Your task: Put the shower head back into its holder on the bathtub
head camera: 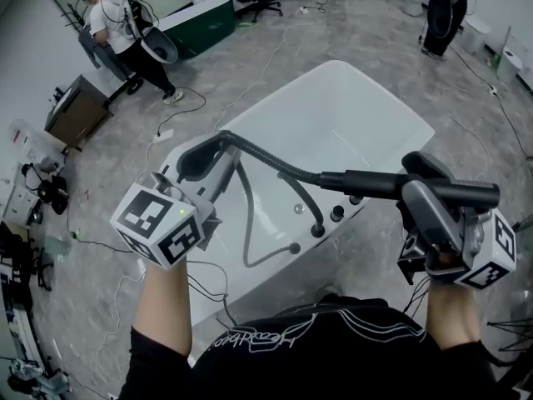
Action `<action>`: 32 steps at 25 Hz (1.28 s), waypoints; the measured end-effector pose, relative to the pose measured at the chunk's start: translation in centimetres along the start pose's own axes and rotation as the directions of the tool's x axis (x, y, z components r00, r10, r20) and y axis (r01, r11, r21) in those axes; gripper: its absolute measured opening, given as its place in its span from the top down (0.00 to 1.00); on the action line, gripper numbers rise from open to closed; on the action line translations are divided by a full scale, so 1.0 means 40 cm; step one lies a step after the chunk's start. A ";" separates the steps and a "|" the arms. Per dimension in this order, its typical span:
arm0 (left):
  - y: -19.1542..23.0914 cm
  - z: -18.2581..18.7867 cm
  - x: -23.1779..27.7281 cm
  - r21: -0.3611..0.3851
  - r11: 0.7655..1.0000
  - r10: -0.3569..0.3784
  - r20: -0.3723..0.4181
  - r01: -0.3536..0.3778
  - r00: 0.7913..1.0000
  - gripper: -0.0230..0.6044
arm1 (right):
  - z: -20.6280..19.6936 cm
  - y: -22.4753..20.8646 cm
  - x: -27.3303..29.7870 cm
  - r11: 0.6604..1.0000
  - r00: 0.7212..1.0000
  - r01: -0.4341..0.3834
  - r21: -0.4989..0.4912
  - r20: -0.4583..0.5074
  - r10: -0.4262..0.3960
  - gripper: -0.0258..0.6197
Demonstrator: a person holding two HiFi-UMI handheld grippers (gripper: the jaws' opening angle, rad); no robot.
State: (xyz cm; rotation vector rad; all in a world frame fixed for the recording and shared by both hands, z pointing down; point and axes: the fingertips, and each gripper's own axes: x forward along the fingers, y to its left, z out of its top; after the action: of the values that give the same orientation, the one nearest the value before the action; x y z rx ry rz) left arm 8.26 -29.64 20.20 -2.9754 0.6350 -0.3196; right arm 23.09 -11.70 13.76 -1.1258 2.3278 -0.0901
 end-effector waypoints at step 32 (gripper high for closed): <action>-0.047 -0.204 -0.138 -0.085 0.993 0.071 -0.059 -0.076 0.996 0.86 | -0.153 0.028 -0.018 1.000 0.996 0.004 0.025 -0.093 -0.002 0.77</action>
State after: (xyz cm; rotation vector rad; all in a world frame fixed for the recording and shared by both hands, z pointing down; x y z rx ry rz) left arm 2.28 -25.96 27.36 -3.0259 0.7824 -0.3801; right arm 19.61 -11.49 18.94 -1.1354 2.3995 -0.1759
